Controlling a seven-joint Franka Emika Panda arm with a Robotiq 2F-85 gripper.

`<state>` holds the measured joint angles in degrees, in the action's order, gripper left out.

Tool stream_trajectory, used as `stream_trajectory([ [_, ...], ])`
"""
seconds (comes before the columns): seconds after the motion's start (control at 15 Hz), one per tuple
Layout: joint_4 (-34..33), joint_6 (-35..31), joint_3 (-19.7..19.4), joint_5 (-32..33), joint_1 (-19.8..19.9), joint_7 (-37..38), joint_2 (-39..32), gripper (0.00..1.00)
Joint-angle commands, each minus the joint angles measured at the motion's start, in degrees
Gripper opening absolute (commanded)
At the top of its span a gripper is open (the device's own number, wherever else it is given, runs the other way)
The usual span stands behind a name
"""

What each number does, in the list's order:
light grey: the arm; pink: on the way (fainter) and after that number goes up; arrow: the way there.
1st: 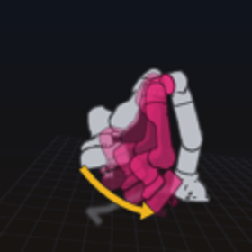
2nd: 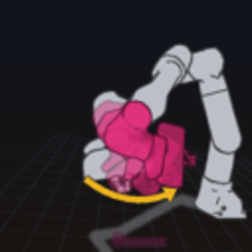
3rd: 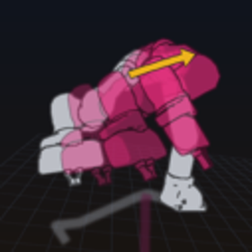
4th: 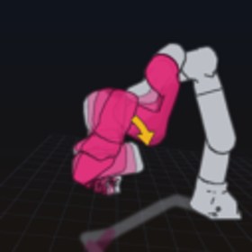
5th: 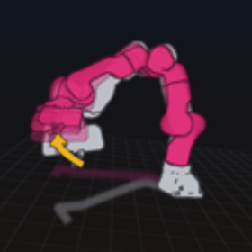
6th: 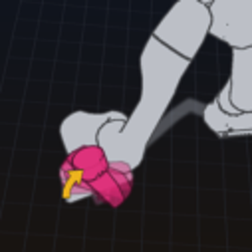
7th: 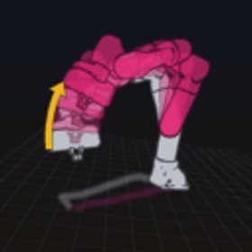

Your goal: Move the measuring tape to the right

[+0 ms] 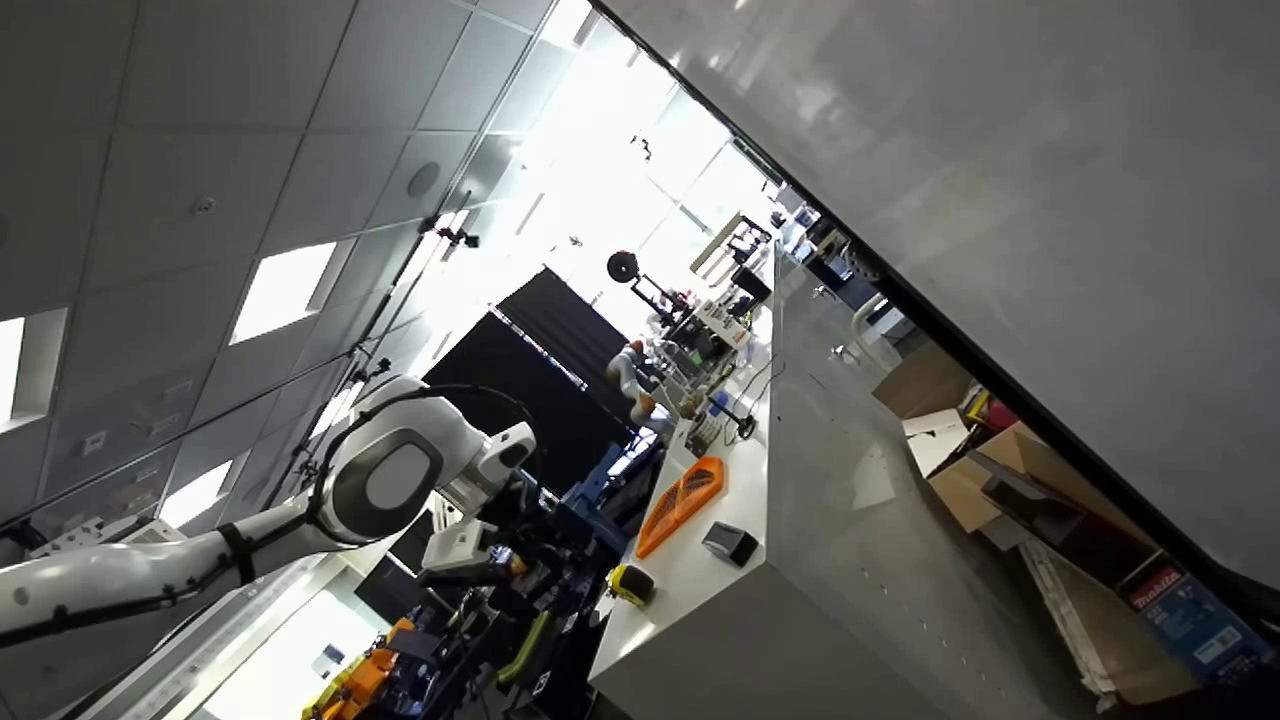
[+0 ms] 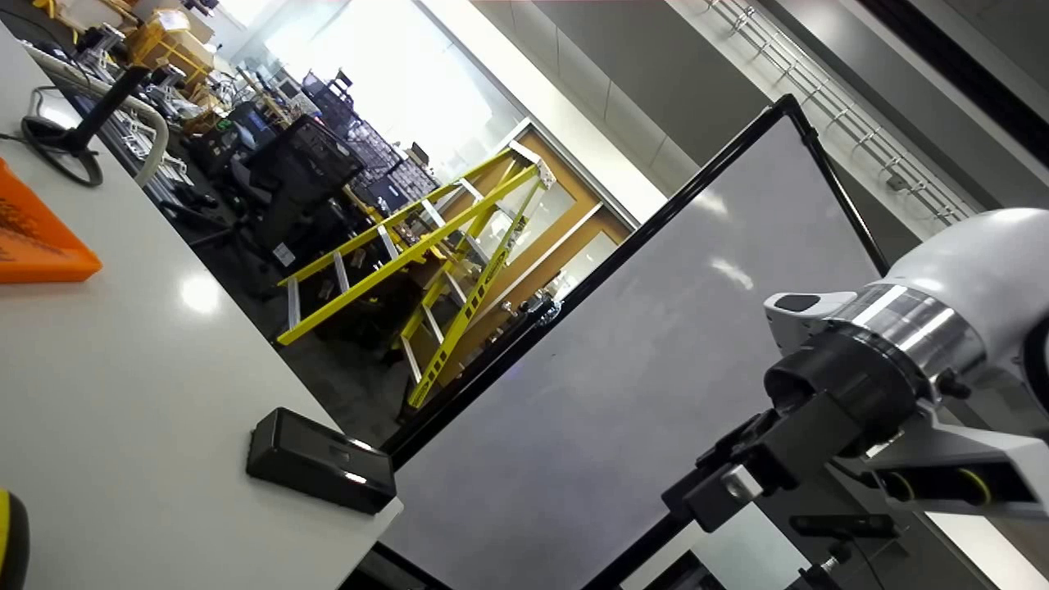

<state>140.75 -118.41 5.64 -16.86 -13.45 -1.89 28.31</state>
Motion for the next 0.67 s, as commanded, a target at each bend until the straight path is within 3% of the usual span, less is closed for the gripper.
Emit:
stream_trajectory([
  [0.0,-0.1,0.2,0.5,-0.2,0.6,-0.2,0.0,1.0],
  [0.2,-0.1,0.2,0.5,-0.2,0.6,-0.2,0.0,1.0],
  [0.6,-5.3,1.4,3.3,1.6,-2.1,-6.1,-9.5,1.0],
])
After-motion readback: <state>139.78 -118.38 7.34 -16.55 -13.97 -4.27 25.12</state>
